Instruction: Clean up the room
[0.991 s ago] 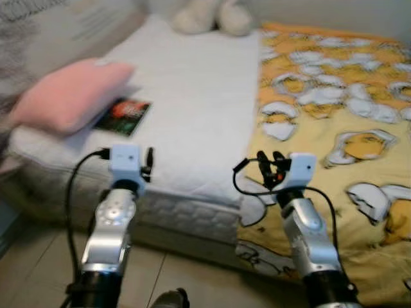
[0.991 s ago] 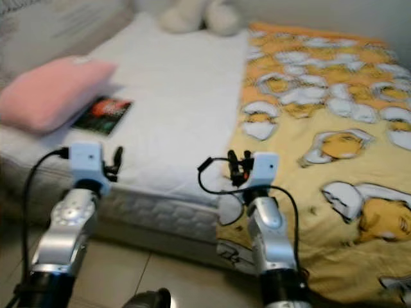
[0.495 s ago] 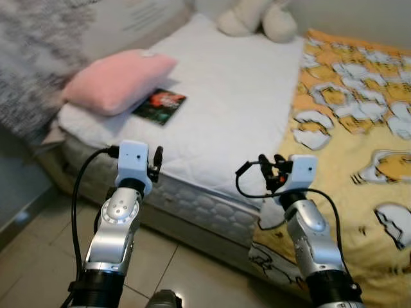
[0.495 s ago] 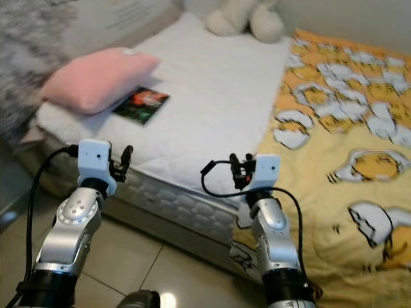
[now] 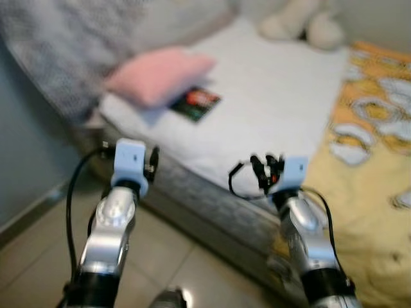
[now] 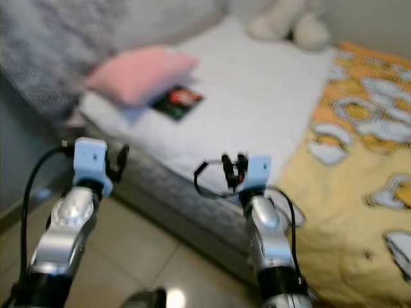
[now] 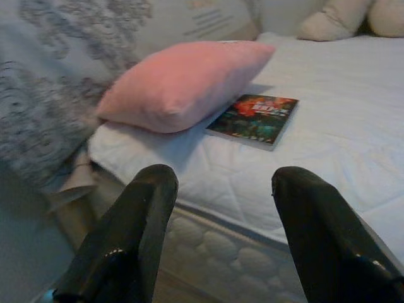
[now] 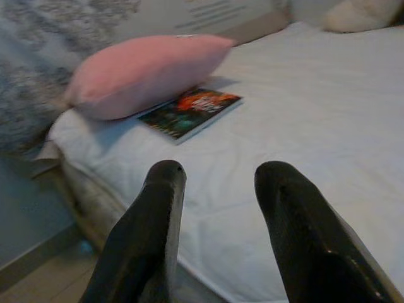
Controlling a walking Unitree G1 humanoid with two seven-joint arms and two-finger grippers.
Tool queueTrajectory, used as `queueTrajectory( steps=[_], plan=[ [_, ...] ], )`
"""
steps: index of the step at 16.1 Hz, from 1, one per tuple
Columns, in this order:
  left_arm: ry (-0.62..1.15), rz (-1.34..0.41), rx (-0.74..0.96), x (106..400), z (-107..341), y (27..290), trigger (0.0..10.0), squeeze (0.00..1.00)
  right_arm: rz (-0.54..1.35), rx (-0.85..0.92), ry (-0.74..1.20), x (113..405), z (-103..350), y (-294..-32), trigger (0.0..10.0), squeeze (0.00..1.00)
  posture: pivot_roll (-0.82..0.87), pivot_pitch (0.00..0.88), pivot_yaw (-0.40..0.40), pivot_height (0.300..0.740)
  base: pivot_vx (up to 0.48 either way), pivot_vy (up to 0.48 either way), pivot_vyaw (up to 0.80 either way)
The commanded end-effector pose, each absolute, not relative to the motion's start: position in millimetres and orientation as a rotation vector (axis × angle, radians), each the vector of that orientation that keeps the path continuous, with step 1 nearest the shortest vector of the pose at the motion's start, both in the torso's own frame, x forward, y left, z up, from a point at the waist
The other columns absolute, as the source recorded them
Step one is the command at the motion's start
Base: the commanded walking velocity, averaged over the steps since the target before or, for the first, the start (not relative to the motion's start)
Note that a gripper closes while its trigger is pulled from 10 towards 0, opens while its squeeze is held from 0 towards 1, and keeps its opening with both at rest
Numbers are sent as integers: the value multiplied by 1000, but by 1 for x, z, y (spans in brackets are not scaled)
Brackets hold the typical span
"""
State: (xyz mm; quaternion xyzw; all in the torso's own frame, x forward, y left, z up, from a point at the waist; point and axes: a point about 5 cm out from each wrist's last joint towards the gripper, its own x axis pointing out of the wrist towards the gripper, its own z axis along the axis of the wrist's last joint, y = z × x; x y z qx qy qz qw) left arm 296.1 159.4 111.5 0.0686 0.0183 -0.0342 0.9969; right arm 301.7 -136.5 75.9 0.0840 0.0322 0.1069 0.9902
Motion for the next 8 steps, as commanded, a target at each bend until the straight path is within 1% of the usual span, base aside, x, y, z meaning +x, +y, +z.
queueTrajectory(
  steps=[1, 3, 4, 8],
  plan=[
    [14, -97, 114, 295, 115, 153, 10000, 0, 204, 163, 68, 301, 74, -142, 10000, 0, 50, 0, -38, 740, 0, 0, 494],
    [16, -53, 76, 295, 115, 158, 10000, 0, 209, 159, 70, 301, 73, -142, 10000, 0, 49, 0, -39, 740, 416, 0, 491],
    [19, -38, 63, 295, 115, 159, 10000, 0, 210, 158, 73, 301, 72, -142, 10000, 0, 49, 0, -39, 740, 386, 285, 494],
    [31, -28, 75, 295, 114, 159, 10000, 0, 216, 158, 79, 302, 71, -142, 10000, 0, 50, 0, -39, 740, 287, 385, 489]
  ],
)
